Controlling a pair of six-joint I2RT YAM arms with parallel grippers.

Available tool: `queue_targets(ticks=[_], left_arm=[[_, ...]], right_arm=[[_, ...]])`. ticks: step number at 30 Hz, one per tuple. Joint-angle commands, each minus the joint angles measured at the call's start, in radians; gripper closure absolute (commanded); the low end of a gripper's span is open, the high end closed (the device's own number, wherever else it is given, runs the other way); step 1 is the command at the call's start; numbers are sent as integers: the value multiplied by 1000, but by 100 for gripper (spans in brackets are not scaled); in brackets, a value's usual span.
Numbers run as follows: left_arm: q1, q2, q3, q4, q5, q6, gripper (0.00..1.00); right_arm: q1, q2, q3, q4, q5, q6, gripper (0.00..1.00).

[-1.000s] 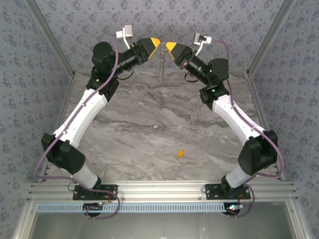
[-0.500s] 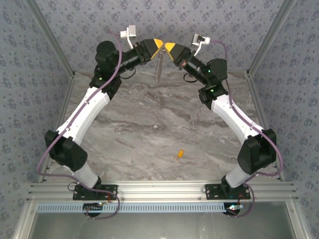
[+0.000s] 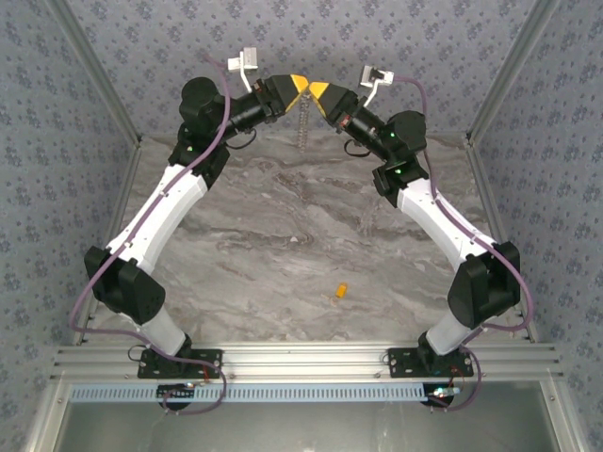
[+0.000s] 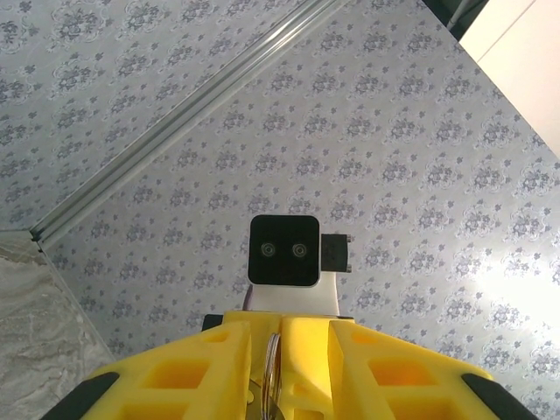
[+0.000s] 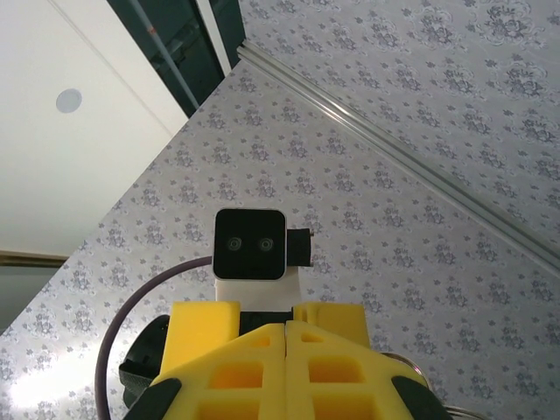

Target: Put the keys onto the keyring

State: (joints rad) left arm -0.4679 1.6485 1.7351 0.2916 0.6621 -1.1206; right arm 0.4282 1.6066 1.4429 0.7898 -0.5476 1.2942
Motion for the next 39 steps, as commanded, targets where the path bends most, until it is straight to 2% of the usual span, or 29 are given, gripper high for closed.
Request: queue_targets(ticks=[1,17,20,23,24,27,29,35,39], left_arm=[[-7,-33,-18,49,11,-5,71],[-6,-45,-42,63,-2,3,71],[-6,-44,-42,69,-1,1,77],[-6,-43,-42,67,1,8,87],[-5,-44,-40,66,2,13,91],[2,-44,-33,53,9,36,100],[10,-45,-24,39,21,58,100],[29,-29,62,-89,115,213,100],[32,3,186,-291,204,392,100]], right_arm=[[4,4,25,39,25,-5,100],[4,8,21,40,20,6,100],[4,6,19,39,17,6,100],[1,6,21,39,12,5,100],[-3,3,18,37,10,4,97],[-37,-21,-6,32,11,6,78],[-73,-49,-29,20,11,3,70],[-156,-114,-87,-43,-38,-8,63],[-168,-114,-81,-75,-97,-8,62]])
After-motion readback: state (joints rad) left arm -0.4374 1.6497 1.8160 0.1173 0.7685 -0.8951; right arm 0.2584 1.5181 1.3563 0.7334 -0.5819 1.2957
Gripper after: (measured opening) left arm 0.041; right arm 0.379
